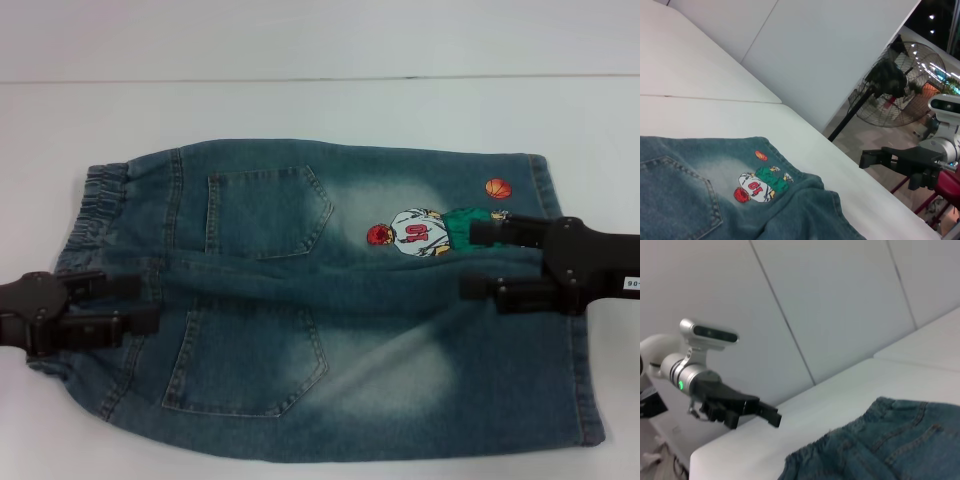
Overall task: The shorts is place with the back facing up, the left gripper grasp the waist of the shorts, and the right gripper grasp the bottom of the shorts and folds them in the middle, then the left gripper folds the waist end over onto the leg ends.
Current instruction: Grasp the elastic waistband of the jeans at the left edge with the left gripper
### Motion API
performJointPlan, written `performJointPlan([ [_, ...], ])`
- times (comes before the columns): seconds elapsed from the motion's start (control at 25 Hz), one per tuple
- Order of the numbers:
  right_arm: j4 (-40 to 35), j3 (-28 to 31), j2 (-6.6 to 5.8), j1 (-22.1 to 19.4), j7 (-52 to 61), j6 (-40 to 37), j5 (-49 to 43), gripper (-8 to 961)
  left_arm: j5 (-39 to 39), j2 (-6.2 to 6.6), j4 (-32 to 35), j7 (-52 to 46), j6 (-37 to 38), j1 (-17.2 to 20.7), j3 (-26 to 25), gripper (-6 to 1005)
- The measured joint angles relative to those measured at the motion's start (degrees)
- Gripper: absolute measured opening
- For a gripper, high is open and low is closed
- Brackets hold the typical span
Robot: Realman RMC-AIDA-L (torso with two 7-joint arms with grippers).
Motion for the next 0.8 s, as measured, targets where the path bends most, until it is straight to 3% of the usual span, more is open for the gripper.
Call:
performJointPlan([
  [0.24, -0.04, -5.14, -0.43, 0.79, 0.36, 1.17, -2.03, 943, 0.25, 0.06, -0.14, -0.12, 0.14, 0.04, 0.24, 873],
  [0.6, 0.39, -5.61, -0.23, 1.38, -0.07, 2.33, -3.81, 941, 0.33, -0.01, -0.24, -0.71, 0.00, 0.12, 0.53, 873],
  [0.8, 0.42, -6.15, -0.09, 1.41, -0.19, 2.47, -3.82, 941, 3.40, 0.67, 3.35, -7.84, -0.18, -0.05, 0.42, 873],
])
